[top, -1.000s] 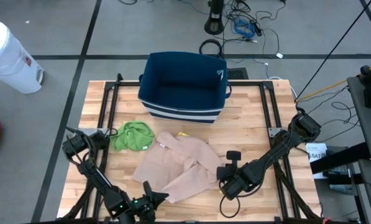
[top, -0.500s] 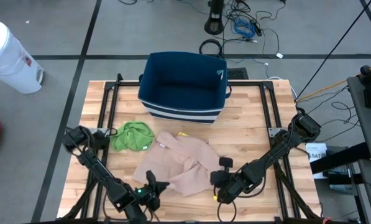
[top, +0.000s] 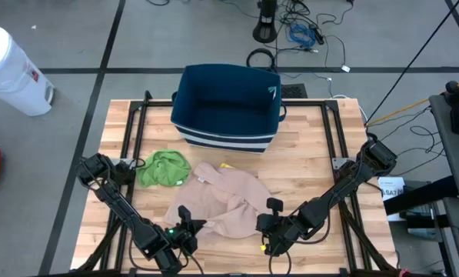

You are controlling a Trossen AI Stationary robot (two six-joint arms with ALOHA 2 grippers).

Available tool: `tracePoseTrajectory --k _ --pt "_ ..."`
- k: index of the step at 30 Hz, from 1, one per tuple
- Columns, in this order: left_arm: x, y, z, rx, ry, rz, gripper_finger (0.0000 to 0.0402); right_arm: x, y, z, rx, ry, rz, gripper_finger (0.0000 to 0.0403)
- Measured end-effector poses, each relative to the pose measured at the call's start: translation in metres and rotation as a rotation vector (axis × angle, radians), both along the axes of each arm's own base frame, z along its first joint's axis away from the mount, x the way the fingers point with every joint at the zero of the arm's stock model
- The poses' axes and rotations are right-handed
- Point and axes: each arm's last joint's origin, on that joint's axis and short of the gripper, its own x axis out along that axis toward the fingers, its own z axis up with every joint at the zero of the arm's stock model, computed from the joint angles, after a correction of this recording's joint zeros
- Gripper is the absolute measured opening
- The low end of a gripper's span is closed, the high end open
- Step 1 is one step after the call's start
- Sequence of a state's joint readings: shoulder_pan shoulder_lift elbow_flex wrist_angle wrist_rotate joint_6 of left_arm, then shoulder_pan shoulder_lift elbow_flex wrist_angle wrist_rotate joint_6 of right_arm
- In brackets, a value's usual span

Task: Fold towel
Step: Fold the brown towel

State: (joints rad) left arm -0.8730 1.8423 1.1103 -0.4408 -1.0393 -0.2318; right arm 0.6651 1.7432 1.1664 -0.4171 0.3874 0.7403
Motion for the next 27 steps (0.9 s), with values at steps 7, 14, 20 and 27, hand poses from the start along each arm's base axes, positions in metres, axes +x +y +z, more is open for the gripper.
tracePoseTrajectory --k 7,14,20,27 --pt "0.0004 -0.0005 0.0001 -0.012 -0.001 -0.001 0.0000 0.0000 0.0000 0.0000 0.000 0.000 0.000 0.0016" --pt "0.0004 -0.0006 -0.0001 -0.035 -0.003 0.005 0.0000 0.0000 0.0000 -0.0001 0.000 -0.001 0.000 0.0016" --pt "-0.0004 -0.0014 -0.0002 -0.045 -0.005 0.007 0.0000 0.0000 0.0000 -0.0001 0.000 -0.001 0.000 0.0016" --pt "-0.0005 -0.0017 -0.0006 -0.041 0.016 -0.010 0.0000 0.0000 0.0000 -0.0001 0.000 -0.001 0.000 0.0016"
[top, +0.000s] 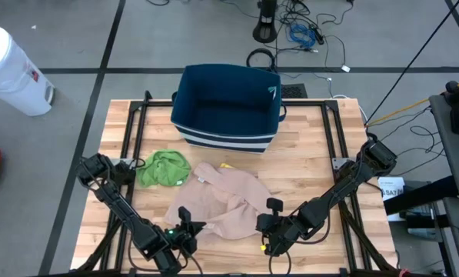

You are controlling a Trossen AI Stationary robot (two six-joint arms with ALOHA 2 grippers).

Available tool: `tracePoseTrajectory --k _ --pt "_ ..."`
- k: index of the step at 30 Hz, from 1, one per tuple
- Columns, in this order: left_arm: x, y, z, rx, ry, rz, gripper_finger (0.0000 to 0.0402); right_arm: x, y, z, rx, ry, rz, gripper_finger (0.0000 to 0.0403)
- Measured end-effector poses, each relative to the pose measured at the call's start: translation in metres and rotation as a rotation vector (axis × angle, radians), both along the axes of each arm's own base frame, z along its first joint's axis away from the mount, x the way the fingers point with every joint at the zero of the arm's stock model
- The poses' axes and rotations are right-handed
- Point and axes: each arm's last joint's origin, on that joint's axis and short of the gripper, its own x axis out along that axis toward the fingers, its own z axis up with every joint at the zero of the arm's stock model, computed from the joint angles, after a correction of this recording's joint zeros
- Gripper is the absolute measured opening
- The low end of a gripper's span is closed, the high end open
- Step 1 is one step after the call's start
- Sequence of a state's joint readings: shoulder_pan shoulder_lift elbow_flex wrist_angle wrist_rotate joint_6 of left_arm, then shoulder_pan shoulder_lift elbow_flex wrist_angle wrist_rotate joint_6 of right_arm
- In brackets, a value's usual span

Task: Fold towel
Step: Fold the brown towel

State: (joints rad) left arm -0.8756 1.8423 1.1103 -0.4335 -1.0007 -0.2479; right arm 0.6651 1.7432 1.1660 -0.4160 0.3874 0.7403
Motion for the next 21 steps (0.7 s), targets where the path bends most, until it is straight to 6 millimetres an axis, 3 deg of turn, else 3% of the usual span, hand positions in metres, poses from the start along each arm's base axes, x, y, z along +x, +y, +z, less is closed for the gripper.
tracePoseTrajectory --k 11,21 --pt "0.002 0.002 -0.001 -0.038 0.038 -0.009 0.0000 0.003 0.001 0.001 0.019 -0.025 -0.003 0.0016" --pt "0.003 0.001 -0.002 -0.063 0.045 -0.012 0.0000 0.022 0.003 0.014 0.111 -0.219 -0.012 0.0016"
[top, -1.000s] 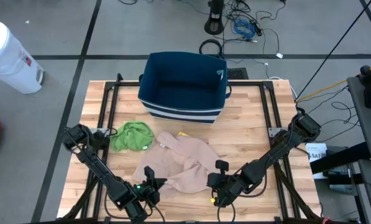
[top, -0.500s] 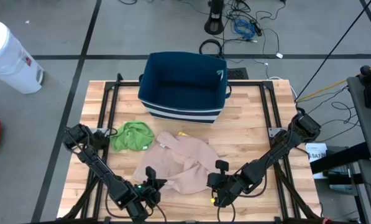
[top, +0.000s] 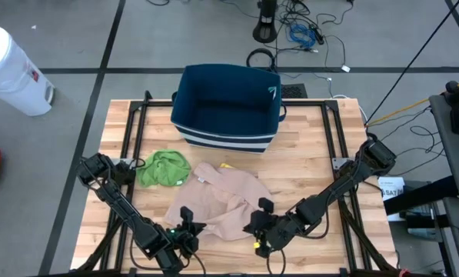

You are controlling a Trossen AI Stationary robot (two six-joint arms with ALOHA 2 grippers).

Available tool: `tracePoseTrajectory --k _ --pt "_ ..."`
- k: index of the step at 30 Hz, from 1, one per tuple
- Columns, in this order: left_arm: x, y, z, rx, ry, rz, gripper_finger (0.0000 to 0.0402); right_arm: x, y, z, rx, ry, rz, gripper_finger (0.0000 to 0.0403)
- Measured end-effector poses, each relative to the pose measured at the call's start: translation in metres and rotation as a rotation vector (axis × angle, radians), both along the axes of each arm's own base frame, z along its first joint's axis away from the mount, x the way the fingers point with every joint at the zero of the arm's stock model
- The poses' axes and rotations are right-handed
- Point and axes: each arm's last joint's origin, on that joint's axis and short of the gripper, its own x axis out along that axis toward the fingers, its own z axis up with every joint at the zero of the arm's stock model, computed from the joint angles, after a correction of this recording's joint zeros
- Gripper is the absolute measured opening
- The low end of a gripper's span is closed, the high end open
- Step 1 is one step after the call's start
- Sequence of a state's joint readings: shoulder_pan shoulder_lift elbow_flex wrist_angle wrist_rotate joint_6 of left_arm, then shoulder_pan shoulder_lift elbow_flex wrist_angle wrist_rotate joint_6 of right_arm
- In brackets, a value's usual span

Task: Fold towel
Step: Fold the brown towel

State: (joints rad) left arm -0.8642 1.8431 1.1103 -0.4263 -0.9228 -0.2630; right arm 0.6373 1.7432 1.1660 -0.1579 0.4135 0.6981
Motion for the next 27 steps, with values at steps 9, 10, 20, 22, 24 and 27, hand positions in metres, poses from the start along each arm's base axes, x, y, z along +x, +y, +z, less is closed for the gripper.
tracePoseTrajectory --k 9,10,20,22,24,27 --pt "0.002 0.001 -0.001 -0.013 0.015 -0.003 0.0000 -0.020 0.011 -0.049 -0.145 0.377 0.379 0.0016" --pt "0.002 0.002 -0.001 -0.015 0.015 -0.002 0.0000 -0.022 0.012 -0.055 -0.170 0.406 0.394 0.0016" --pt "0.004 0.002 0.000 -0.033 0.016 -0.005 0.0000 -0.023 0.006 -0.065 -0.302 0.470 0.362 0.0110" --pt "0.005 0.002 0.000 -0.039 0.020 -0.006 0.0000 -0.019 0.009 -0.058 -0.305 0.456 0.379 0.0121" --pt "0.006 0.003 0.000 -0.047 0.021 -0.003 0.0000 -0.017 0.010 -0.051 -0.331 0.454 0.394 0.0123" --pt "0.006 0.002 0.000 -0.058 0.015 -0.003 0.0000 -0.016 0.011 -0.045 -0.415 0.443 0.392 0.0115"
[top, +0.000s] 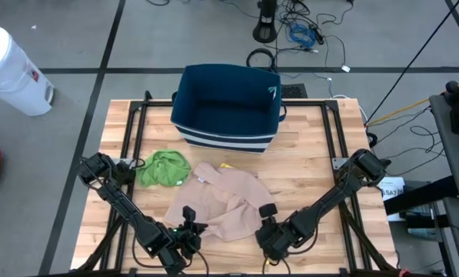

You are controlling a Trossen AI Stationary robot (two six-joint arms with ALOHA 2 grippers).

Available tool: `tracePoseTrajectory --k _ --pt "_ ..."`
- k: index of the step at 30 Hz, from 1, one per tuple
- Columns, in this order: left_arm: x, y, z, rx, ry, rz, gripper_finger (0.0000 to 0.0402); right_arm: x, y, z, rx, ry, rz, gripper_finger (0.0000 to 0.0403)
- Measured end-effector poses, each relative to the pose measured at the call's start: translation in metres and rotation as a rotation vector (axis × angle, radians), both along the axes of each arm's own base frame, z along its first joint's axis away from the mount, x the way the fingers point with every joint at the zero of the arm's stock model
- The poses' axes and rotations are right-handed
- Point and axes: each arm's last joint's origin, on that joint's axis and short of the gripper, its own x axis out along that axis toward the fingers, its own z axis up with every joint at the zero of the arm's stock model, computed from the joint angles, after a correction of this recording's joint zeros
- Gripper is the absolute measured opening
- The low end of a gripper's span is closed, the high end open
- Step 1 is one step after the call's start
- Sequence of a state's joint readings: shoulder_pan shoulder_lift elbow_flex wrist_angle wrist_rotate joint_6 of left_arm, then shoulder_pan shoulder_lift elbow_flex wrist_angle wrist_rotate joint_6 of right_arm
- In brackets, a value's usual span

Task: Fold towel
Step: Fold the brown towel

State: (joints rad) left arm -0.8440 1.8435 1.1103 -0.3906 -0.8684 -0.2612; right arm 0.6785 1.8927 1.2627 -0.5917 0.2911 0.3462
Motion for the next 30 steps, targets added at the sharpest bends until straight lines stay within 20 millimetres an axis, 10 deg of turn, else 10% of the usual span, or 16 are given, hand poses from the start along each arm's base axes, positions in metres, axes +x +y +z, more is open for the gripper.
tracePoseTrajectory --k 11,30 --pt "0.001 -0.001 0.000 -0.019 0.008 -0.010 0.0000 -0.002 -0.004 -0.028 -0.136 0.115 0.045 0.0085" --pt "0.002 -0.002 0.001 -0.030 -0.001 -0.012 0.0000 0.002 -0.002 -0.017 -0.200 0.108 0.049 0.0084"
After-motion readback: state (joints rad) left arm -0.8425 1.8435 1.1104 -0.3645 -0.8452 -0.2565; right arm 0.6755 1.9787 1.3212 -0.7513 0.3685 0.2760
